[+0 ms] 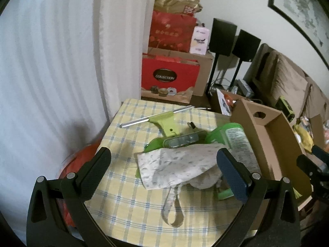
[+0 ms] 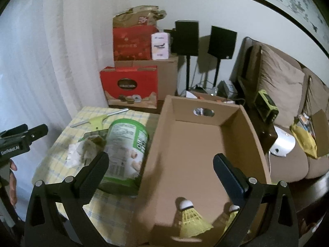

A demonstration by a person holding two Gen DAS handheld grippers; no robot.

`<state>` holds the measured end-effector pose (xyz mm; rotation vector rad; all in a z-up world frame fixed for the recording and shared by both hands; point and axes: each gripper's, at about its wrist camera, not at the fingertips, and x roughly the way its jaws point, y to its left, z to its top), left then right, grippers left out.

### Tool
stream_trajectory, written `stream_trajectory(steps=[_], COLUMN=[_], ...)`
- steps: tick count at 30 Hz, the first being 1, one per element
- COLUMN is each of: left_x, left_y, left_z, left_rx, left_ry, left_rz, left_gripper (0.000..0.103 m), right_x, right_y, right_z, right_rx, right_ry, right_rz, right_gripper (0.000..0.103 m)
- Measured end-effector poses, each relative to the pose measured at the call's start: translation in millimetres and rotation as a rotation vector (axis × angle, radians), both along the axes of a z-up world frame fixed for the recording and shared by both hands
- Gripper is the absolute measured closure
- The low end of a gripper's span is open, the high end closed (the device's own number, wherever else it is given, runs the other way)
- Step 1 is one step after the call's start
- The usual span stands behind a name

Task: Organize objects
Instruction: 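Move the right gripper back to the green squeegee on the table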

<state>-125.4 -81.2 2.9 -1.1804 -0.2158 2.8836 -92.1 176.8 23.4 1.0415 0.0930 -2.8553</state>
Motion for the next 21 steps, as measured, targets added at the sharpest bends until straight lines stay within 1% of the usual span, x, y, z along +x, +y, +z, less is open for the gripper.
stream_trajectory(steps=[6, 11, 13, 15, 17, 19, 21], left_x=[-20.2, -42.4, -51.6, -62.2, -73.1, -85.4, -97.3], left_y=[-23.4, -41.5, -47.7, -55.1, -59.7, -60.8, -59.3], left_z=[-11.7, -17.9, -20.5, -24.3, -29.3, -35.9, -43.3], left_rx=[0.031, 0.023, 0.032, 0.049, 0.068, 0.092, 0.115], left_ry=[-0.041, -0.067, -0.08, -0.096, -0.113, -0.134, -0.152], left_rz=[0.028, 0.062, 0.068, 0.074, 0.072, 0.058, 0.039], left_gripper=[0.0, 0.001, 0.001, 0.005, 0.008, 0.01, 0.014], right_x=[-23.3, -48.1, -63.1, -77.1, -93.7, -110.1, -125.4], right_y=[-23.2, -43.1, -49.3, -55.4, -61.9, -68.5, -76.1], right_z=[5.5, 10.7, 11.9, 12.0, 10.9, 6.9, 1.4], right_rx=[0.019, 0.041, 0.037, 0.035, 0.031, 0.02, 0.017], right_ry=[-0.013, -0.035, -0.05, -0.063, -0.079, -0.104, -0.132], right_rz=[0.069, 0.121, 0.133, 0.14, 0.148, 0.153, 0.161], right_gripper=[0.002, 0.004, 0.006, 0.01, 0.011, 0.015, 0.024])
